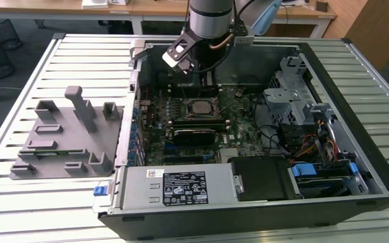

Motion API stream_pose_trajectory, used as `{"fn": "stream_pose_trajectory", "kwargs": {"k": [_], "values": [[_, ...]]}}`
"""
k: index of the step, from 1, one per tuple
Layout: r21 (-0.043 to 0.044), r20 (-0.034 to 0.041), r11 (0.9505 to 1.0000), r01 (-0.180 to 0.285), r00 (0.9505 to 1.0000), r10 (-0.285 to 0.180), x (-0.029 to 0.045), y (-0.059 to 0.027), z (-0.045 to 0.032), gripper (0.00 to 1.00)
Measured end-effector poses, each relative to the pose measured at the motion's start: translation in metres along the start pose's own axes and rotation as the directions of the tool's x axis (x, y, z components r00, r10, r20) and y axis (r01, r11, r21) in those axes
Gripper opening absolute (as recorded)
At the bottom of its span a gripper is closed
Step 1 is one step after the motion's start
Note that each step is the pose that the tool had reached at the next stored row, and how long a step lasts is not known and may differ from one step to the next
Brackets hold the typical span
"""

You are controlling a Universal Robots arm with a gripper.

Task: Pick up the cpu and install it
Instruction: 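Close the cpu cover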

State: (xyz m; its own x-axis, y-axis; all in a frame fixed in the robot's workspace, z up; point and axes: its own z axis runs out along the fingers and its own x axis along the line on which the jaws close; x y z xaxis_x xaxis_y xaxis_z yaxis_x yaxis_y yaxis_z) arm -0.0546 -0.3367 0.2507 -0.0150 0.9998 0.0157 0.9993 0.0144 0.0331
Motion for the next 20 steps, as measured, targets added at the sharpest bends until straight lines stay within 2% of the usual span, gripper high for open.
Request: {"fn": "stream_pose_trajectory", "kwargs": {"k": [3,14,19,20], "values": [[0.0000,0.0000,1.0000,0.000,1.0000,0.000,0.0001,0.0001,-0.0062,0.11],[0.0001,0.0004,1.0000,0.000,1.0000,0.000,-0.0023,0.0000,-0.0078,0.11],[0.0000,0.0000,1.0000,0.000,1.0000,0.000,-0.0022,0.0004,-0.0184,0.11],[-0.0002,-0.0022,1.0000,0.000,1.0000,0.000,-0.0026,0.0005,-0.0193,0.11]]}}
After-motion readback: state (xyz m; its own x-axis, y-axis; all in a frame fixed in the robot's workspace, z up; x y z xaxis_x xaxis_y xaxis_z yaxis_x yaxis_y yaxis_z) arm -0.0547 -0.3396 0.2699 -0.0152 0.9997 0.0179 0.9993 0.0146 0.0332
